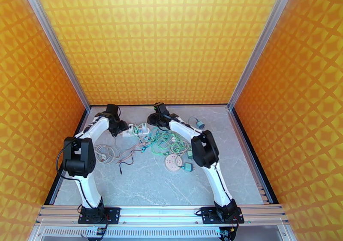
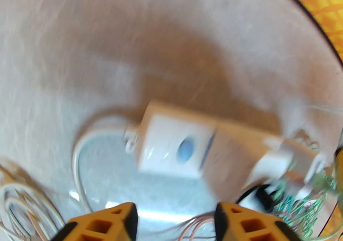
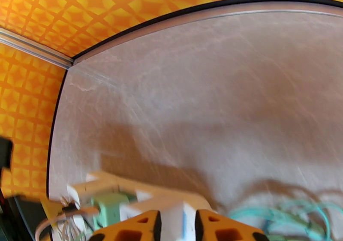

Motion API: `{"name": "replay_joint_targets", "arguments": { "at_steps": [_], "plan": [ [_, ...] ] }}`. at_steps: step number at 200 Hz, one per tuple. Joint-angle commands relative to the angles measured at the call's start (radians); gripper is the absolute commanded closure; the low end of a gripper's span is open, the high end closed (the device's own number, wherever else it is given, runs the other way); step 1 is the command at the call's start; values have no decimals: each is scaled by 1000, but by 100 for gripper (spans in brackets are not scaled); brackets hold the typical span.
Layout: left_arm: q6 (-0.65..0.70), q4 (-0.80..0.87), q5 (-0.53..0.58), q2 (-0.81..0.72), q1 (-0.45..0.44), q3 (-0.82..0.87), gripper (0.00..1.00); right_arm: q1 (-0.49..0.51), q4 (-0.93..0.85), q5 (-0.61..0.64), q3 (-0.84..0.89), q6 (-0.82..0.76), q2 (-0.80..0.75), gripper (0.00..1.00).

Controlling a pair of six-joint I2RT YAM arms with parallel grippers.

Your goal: Pull the plug off the socket

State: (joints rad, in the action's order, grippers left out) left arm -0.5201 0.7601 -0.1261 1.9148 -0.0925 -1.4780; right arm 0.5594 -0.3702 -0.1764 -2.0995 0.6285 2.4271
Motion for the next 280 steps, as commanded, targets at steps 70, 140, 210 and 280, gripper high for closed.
{"name": "replay_joint_targets", "arguments": {
  "at_steps": [70, 140, 210, 280],
  "plan": [
    [-1, 17, 45, 33, -2, 43, 53, 55, 59, -225, 24, -3, 59, 77],
    [67, -11, 56, 127, -8, -48, 54, 144, 200, -214, 423, 16, -194, 77],
    [111, -14, 25, 198, -138, -172, 55, 158, 254, -120, 658, 35, -364, 75],
    [124, 52, 23, 205, -141, -263, 52, 139, 216, 40, 789, 28, -514, 71]
  ]
}}
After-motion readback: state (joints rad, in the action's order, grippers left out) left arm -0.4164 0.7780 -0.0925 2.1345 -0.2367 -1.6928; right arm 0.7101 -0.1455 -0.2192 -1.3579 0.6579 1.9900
